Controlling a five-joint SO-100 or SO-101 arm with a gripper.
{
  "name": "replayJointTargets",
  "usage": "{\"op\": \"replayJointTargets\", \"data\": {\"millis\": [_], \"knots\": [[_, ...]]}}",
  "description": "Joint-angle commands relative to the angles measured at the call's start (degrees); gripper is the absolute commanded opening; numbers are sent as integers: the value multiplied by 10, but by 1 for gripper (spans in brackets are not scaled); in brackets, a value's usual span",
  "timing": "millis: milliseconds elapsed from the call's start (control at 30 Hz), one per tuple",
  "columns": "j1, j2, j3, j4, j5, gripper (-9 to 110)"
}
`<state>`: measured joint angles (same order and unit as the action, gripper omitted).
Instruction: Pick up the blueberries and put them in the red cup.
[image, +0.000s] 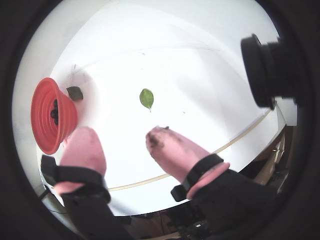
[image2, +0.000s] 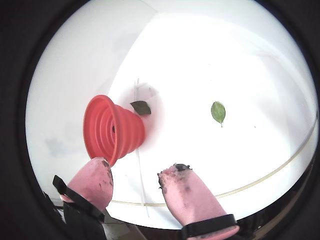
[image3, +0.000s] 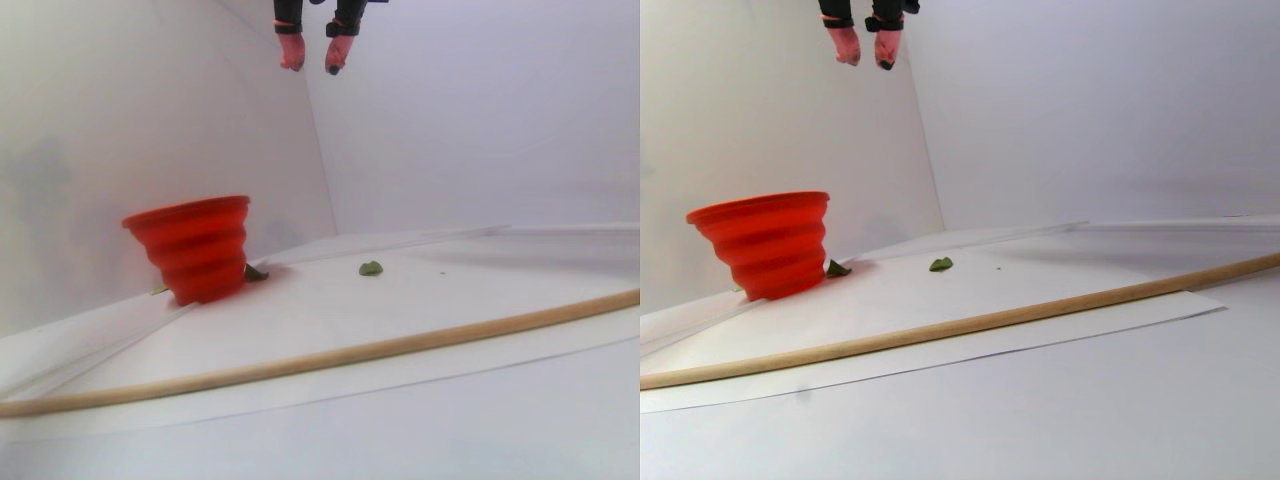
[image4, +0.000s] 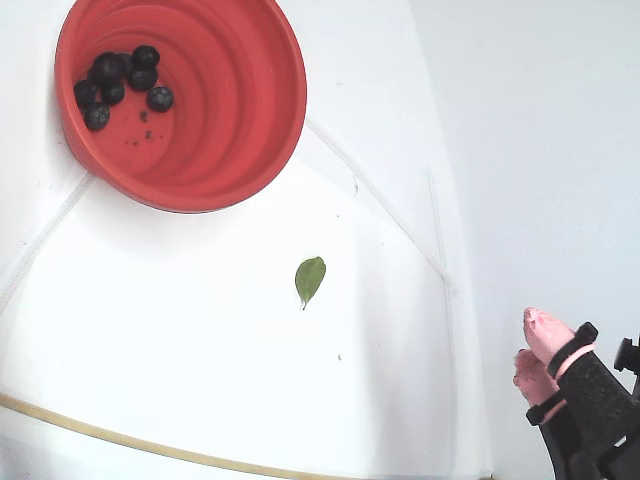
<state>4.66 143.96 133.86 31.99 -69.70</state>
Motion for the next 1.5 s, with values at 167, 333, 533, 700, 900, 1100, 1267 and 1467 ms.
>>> {"op": "replayJointTargets", "data": {"millis": [167,333,533,700,900,1100,1267,1467], "knots": [[10,106,-18,62,78,18],[23,156,-34,116,129,18],[35,226,-10,148,150,18],[45,281,-15,196,186,18],[49,319,-41,260,243,18],[51,342,-77,332,294,18],[45,371,-103,391,336,18],[43,387,-167,474,390,18]]}}
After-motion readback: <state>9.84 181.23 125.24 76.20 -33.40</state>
